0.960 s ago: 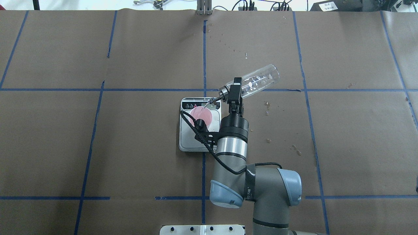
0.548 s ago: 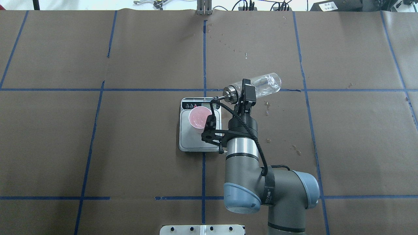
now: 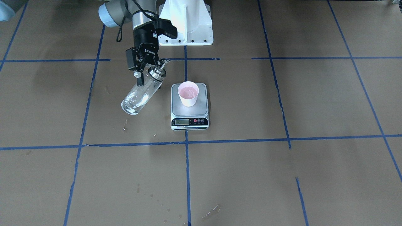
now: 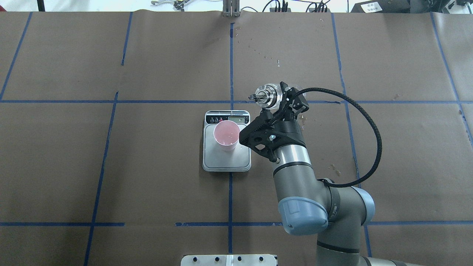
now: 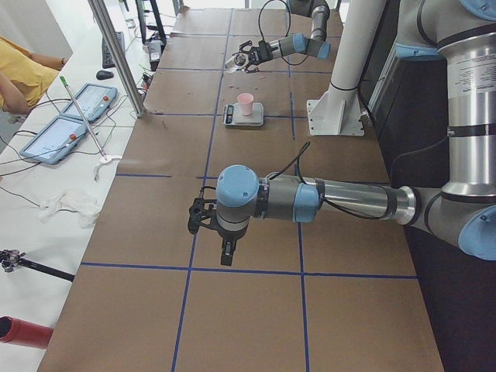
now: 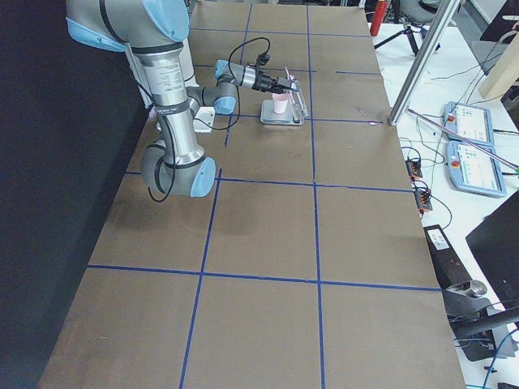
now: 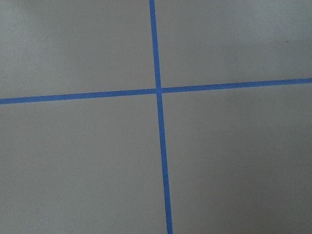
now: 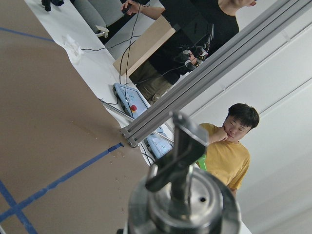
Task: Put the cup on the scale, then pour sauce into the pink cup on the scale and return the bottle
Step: 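Turn the dispenser upright and move it back with the right gripper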
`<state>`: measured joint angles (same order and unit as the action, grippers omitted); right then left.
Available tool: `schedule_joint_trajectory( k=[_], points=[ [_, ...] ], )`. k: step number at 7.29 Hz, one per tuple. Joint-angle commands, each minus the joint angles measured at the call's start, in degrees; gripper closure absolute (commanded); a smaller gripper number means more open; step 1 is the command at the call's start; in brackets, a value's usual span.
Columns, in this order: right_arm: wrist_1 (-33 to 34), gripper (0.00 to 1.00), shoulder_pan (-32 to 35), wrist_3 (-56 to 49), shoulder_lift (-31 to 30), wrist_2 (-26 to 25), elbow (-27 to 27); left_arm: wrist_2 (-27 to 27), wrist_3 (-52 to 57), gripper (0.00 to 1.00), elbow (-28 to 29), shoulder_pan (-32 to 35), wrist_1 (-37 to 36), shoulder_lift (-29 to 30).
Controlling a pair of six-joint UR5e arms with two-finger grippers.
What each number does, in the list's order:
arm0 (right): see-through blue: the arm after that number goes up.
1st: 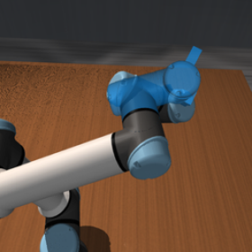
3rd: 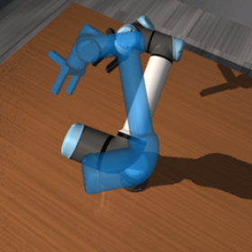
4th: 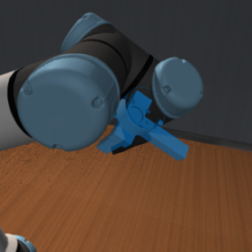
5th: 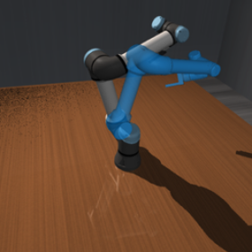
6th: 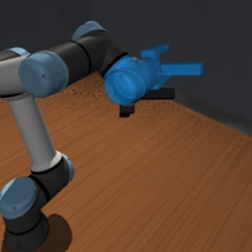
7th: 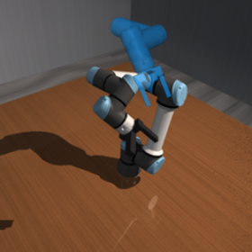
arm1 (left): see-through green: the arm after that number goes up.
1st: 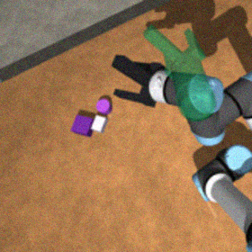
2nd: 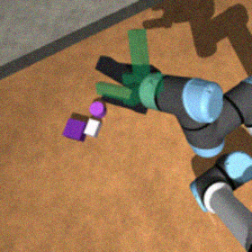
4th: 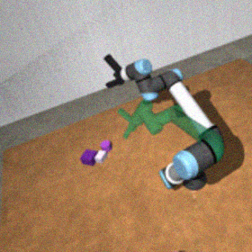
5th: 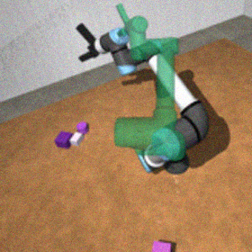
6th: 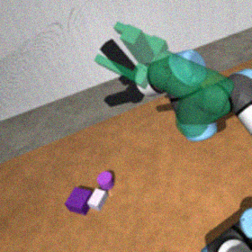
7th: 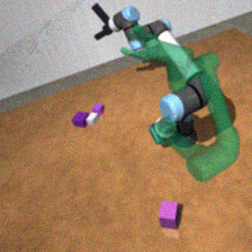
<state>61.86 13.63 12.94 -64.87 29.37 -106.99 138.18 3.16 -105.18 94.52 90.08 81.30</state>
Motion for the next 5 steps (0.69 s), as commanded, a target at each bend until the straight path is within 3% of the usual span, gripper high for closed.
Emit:
schedule_joint_trajectory(
  k=[1,2,4,5],
  points=[
    [-0.69,1.00,1.57,4.08,-1.65,1.04,-1.03,-0.02,0.00,0.00,-0.46,0.05,0.01,0.00],
    [-0.69,1.00,2.36,11.85,-4.36,2.35,-1.12,-0.02,0.00,0.00,-0.72,0.05,0.01,0.00],
    [-0.77,1.00,6.12,26.99,-7.89,14.87,-2.17,-0.02,0.09,0.00,-0.90,-0.04,0.10,0.00],
    [-0.77,1.00,6.75,28.44,-10.95,16.32,-3.48,-0.02,0.09,0.00,-1.16,-0.04,0.10,0.09]
  ],
)
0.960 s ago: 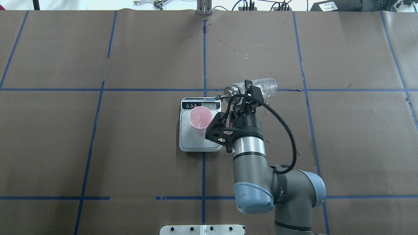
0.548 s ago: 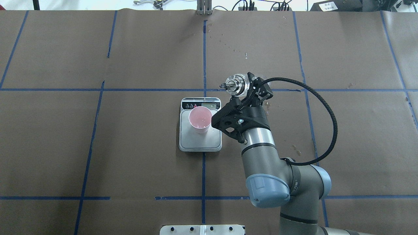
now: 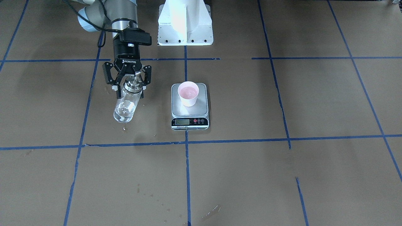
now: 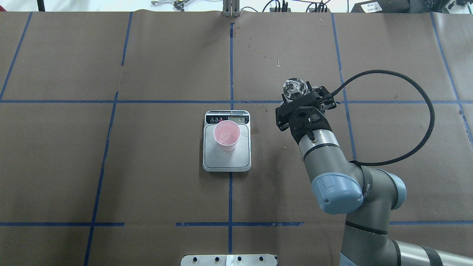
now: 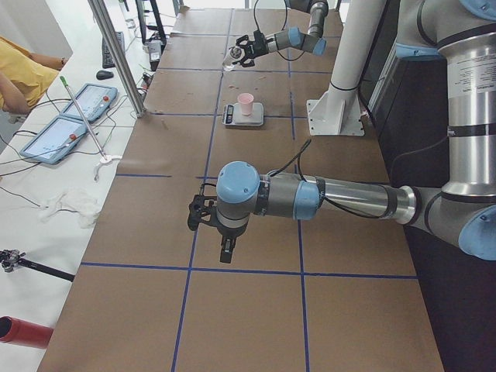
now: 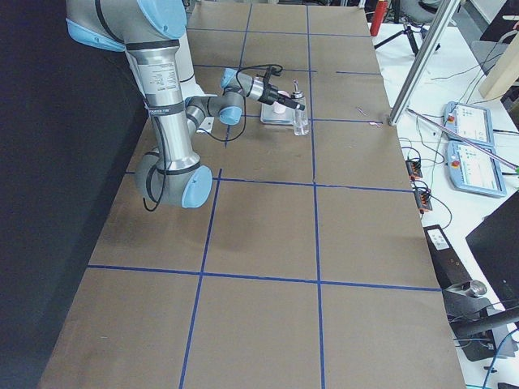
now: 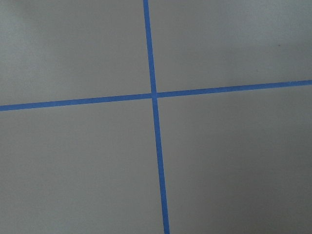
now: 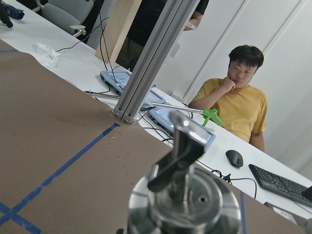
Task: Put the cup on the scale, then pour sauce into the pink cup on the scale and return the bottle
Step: 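Turn the dispenser upright and move it back with the right gripper, then lower the dispenser onto its original spot with the right gripper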
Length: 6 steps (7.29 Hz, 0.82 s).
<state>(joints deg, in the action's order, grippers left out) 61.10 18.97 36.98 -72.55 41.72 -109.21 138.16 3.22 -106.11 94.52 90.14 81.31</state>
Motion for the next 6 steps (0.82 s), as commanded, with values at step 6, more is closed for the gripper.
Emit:
schedule_joint_trajectory(
  k=[6],
  points=[
    [-7.00,1.00,5.46,26.21,-19.08,19.37,-6.36,-0.09,-0.23,0.00,-0.15,-0.04,1.79,0.07]
  ],
)
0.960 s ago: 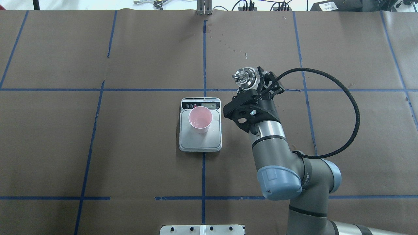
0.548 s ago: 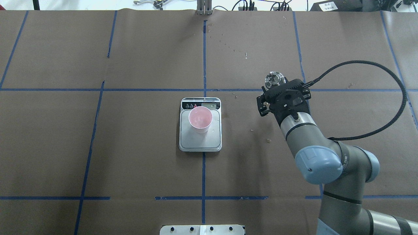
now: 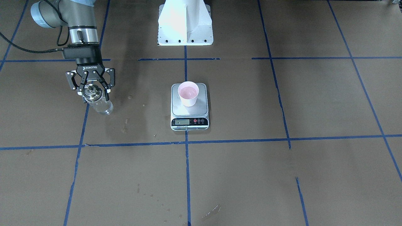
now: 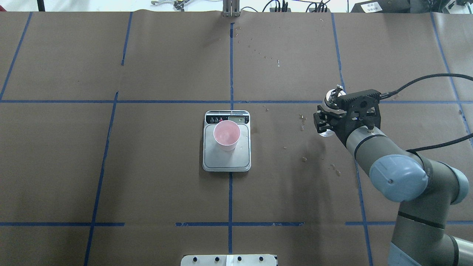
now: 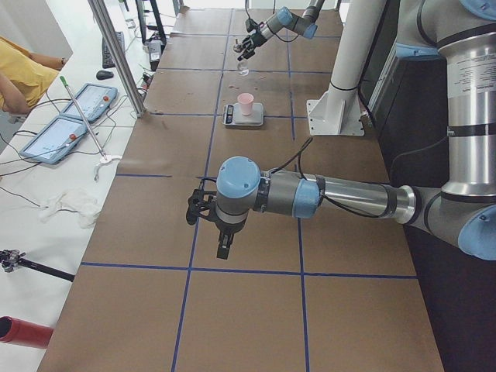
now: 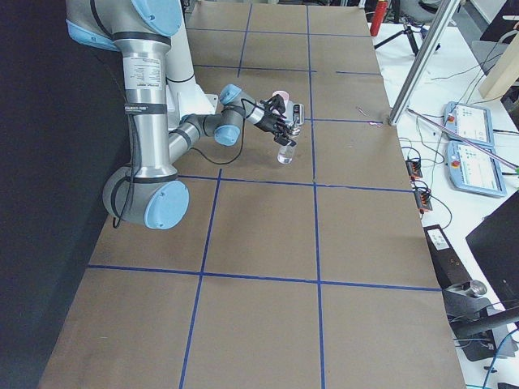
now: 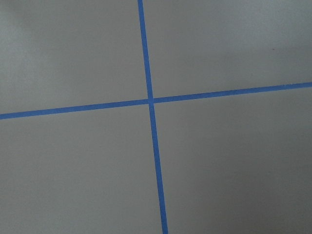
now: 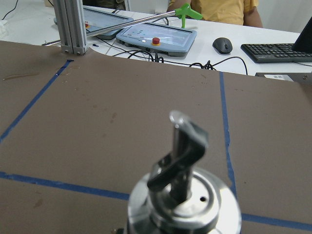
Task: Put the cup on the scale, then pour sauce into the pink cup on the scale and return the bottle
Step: 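Lower the dispenser onto its original spot with the right gripper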
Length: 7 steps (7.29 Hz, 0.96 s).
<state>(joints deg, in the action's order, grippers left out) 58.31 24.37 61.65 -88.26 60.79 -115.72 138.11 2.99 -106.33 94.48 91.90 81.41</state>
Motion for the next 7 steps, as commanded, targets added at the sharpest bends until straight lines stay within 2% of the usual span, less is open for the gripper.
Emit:
schedule_joint_trajectory(
  k=[1,3,4,7],
  points=[
    [-8.26,1.00,-0.03,1.98,-5.85,0.21,0.58,-0.12,-0.01,0.00,0.07,0.00,0.04,0.06],
    [-14.34,1.00,-0.55,2.69,-7.02,-2.41,4.16,-0.12,-0.01,0.00,0.16,0.00,0.04,-0.03],
    [-14.45,1.00,-1.77,2.78,-7.02,-4.95,4.97,-0.21,-0.01,0.00,0.16,0.00,-0.05,-0.03],
    [-14.28,1.00,-3.19,2.69,-7.02,-5.59,5.15,-0.21,-0.01,0.00,0.25,0.00,0.03,-0.03]
  ],
)
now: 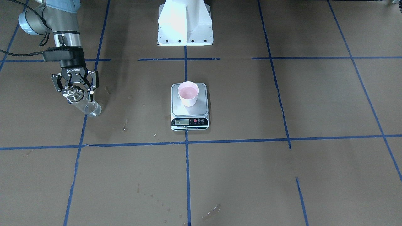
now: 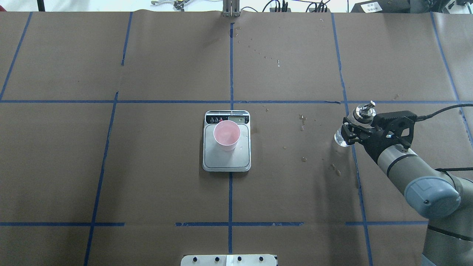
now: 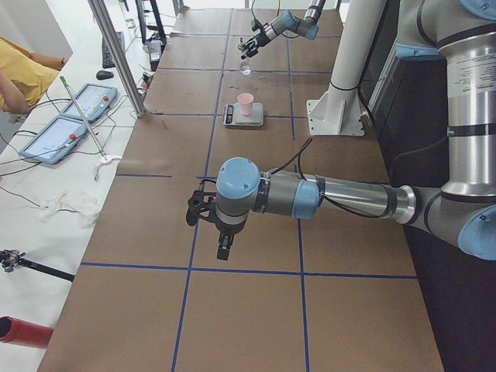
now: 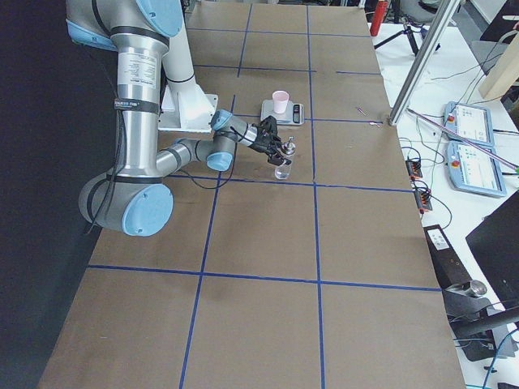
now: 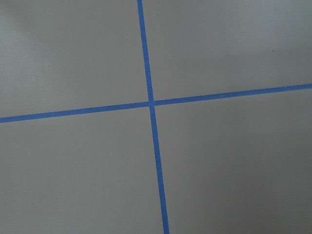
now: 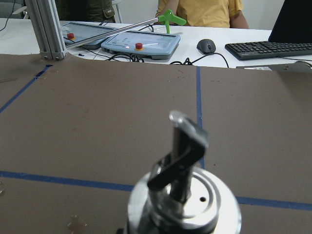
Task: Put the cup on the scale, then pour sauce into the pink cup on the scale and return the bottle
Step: 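Lower the dispenser onto its original spot with the right gripper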
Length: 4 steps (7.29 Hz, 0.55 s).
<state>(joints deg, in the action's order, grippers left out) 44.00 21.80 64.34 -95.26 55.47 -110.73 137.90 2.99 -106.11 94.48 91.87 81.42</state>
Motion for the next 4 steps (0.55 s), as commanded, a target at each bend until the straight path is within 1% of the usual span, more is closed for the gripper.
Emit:
schedule_joint_trajectory(
  k=[1,2,3,4],
  points=[
    [0.21,1.00,-0.79,-0.01,-0.10,-0.19,0.43,0.00,0.00,0.00,0.12,0.00,0.07,-0.03],
    [0.47,1.00,-0.80,-0.09,-0.10,-0.27,1.04,0.08,0.00,0.00,0.21,0.00,0.07,-0.03],
    [0.47,0.95,-0.80,-0.09,-0.10,-0.36,1.13,0.00,0.09,0.00,0.21,0.00,0.07,0.06],
    [0.56,0.73,-0.80,-0.09,-0.10,-0.71,1.48,0.08,0.00,0.00,0.29,0.00,0.07,0.06]
  ],
)
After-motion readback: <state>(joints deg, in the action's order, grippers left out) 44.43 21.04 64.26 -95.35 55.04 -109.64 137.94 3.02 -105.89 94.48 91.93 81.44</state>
